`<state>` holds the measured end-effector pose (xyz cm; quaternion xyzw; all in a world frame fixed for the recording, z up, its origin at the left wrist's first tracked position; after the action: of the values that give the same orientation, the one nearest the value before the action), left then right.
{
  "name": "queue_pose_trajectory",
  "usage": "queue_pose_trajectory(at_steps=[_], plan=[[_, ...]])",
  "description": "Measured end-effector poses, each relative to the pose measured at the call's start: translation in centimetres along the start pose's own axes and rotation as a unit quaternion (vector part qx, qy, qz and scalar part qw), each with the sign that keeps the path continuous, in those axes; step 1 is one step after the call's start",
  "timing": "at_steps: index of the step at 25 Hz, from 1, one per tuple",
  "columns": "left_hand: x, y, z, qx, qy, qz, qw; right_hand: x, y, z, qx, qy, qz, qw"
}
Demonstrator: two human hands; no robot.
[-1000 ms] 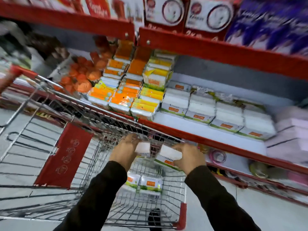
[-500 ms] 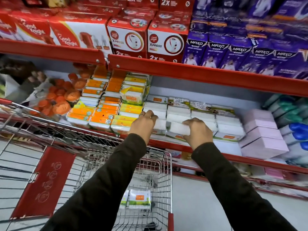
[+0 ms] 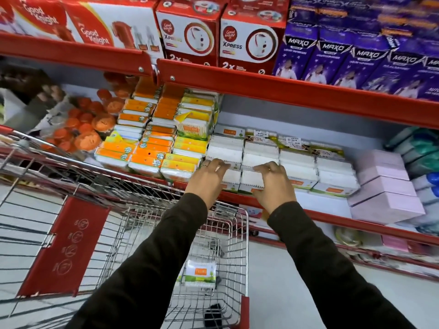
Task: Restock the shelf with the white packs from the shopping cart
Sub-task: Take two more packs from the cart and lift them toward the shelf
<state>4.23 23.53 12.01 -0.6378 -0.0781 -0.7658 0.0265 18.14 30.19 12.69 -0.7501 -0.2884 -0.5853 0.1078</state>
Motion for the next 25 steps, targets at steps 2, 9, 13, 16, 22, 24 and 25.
queue_pose_trajectory(at_steps=[2, 9, 13, 16, 22, 24, 25], plan=[[0.0, 2.6, -0.3, -0.033, 0.025, 0.037, 0.998, -0.8, 2.1, -1.9, 0.03, -0.074, 0.011, 0.997], [-15.7, 12.6, -9.5, 0.094, 0.03, -0.229, 0.968, -21.6, 6.1, -6.7, 0.041, -0.062, -0.292, 0.954], [-27.9, 17.7, -13.8, 0.112, -0.013, -0.425, 0.898, -33.8, 7.6, -6.6, 0.048, 0.065, -0.414, 0.907], [-33.7, 19.4, -14.9, 0.093, -0.04, -0.479, 0.872, -38.9, 7.8, -5.8, 0.039, 0.11, -0.434, 0.893], [-33.9, 17.7, -14.9, 0.084, 0.025, -0.434, 0.897, -39.7, 6.4, -5.7, 0.049, 0.099, -0.412, 0.904], [-32.1, 18.2, -14.4, 0.084, 0.023, -0.437, 0.895, -38.2, 6.6, -5.7, 0.046, 0.087, -0.411, 0.906], [-31.4, 18.6, -14.4, 0.089, 0.023, -0.432, 0.897, -37.4, 6.8, -5.7, 0.042, 0.078, -0.408, 0.909]])
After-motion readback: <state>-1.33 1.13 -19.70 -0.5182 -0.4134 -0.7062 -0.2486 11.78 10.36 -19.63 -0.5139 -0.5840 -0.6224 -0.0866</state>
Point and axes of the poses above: each hand's wrist, its own y-axis away from the middle knuckle, its own x-axis out of the back of the hand, z = x × y, the point moved 9 cm from there along -y, towards the middle knuckle, and after that the axes turned 8 degrees about -z, right-handed, at the moved point
